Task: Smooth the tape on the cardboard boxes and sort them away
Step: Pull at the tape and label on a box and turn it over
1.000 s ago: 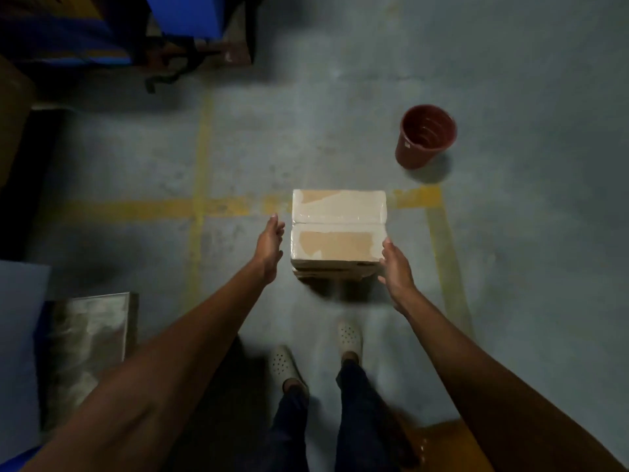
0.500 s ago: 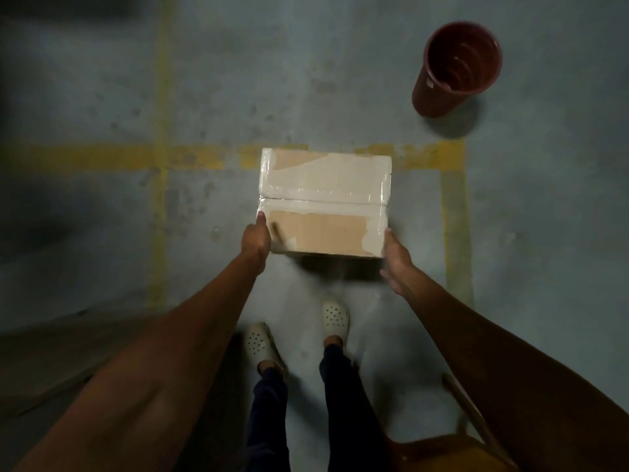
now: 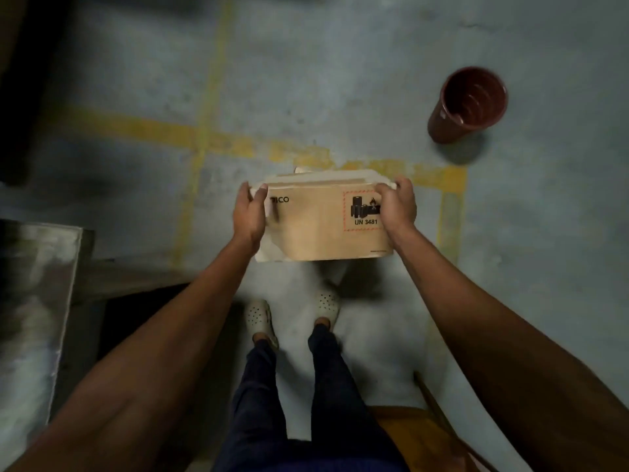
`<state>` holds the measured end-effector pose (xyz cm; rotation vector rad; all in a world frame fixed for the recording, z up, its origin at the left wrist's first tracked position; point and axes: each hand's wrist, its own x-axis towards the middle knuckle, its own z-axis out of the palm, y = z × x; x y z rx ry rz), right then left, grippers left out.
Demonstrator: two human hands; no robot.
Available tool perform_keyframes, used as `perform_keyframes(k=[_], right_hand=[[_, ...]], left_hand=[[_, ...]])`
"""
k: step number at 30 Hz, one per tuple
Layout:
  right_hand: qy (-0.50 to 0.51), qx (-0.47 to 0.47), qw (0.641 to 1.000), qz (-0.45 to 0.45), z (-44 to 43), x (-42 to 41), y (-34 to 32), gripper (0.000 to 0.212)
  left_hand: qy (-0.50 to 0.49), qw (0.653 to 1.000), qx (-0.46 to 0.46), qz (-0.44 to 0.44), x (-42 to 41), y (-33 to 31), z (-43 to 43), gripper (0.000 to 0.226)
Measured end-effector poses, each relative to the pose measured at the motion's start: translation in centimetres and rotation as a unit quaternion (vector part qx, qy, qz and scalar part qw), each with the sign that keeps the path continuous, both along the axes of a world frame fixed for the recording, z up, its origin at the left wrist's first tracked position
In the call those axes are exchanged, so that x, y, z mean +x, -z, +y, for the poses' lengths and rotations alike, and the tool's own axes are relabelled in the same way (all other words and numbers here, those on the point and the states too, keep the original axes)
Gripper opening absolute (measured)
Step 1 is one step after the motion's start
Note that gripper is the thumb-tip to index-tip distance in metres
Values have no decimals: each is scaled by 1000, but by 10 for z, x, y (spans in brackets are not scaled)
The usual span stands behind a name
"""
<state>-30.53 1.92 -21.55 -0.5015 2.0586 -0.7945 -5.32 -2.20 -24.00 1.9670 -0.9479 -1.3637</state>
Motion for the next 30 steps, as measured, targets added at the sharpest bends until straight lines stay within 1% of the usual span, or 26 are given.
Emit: perform_keyframes(k=[2, 4, 5, 7, 9, 11, 12, 14, 16, 17, 20, 23, 25, 26, 27, 29, 30], right_hand=[[-6, -16, 1000, 7, 8, 14, -23, 43], [-7, -33, 999, 20, 22, 31, -43, 42], [-10, -45, 999, 21, 31, 41, -52, 38], [-1, -75, 997, 7, 47, 61, -68, 23], [7, -102, 995, -4, 63, 85, -85, 14], [12, -139, 990, -15, 78, 115, -106, 13], [11, -153, 988, -19, 88, 130, -116, 15], [18, -181, 983, -22, 107, 158, -133, 25], [29, -211, 977, -8, 128, 186, -155, 33], [29, -229, 973, 5, 140, 201, -168, 32], [17, -277, 961, 17, 175, 250, -206, 21], [-14, -289, 957, 1, 206, 296, -227, 17], [-45, -282, 958, -27, 225, 327, -235, 19], [-65, -279, 957, -42, 235, 343, -240, 15], [-86, -278, 955, -55, 244, 359, -241, 14], [-130, -278, 950, -66, 263, 392, -244, 19], [-144, -281, 946, -70, 270, 405, -247, 18]], left_hand=[[-31, 999, -16, -3, 12, -21, 21, 71], [-59, 997, -41, -3, 26, -39, 43, 74], [-73, 996, -53, 0, 34, -50, 54, 77], [-106, 992, -75, 1, 50, -72, 73, 84], [-133, 985, -105, -13, 71, -97, 96, 76], [-159, 977, -135, -44, 94, -122, 121, 66], [-171, 973, -146, -59, 107, -133, 135, 64], [-189, 965, -164, -80, 133, -158, 163, 62], [-203, 958, -176, -96, 160, -184, 192, 60], [-214, 954, -187, -100, 173, -198, 208, 60], [-246, 940, -213, -98, 212, -235, 259, 59], [-285, 929, -217, -92, 254, -260, 309, 63], [-321, 918, -214, -92, 285, -273, 341, 63], [-343, 911, -209, -96, 300, -277, 356, 61], [-365, 902, -206, -104, 314, -282, 372, 57], [-405, 882, -208, -123, 343, -289, 404, 45], [-419, 873, -210, -132, 354, -292, 415, 38]])
